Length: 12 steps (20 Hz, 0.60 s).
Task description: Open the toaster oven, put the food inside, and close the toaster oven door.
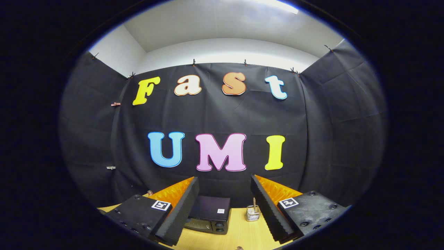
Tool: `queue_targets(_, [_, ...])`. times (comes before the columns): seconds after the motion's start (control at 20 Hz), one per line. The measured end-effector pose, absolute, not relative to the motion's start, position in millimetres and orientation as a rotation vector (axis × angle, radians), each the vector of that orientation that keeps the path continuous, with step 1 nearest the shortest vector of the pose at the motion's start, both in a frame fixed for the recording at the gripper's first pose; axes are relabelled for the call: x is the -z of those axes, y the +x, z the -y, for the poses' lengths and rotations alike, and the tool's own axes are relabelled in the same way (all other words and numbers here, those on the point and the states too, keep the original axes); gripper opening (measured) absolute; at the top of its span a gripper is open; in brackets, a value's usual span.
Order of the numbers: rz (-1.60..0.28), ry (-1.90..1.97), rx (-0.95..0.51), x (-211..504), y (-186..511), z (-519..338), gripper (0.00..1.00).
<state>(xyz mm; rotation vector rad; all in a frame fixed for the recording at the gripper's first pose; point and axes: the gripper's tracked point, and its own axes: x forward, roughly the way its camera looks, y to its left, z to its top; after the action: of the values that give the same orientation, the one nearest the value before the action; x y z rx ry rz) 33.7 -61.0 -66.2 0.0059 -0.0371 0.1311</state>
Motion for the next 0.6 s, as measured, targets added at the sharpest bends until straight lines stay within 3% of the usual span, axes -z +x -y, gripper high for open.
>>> queue_targets(0.6, [0.048,0.049,-0.136,44.9,25.4,75.8,0.97])
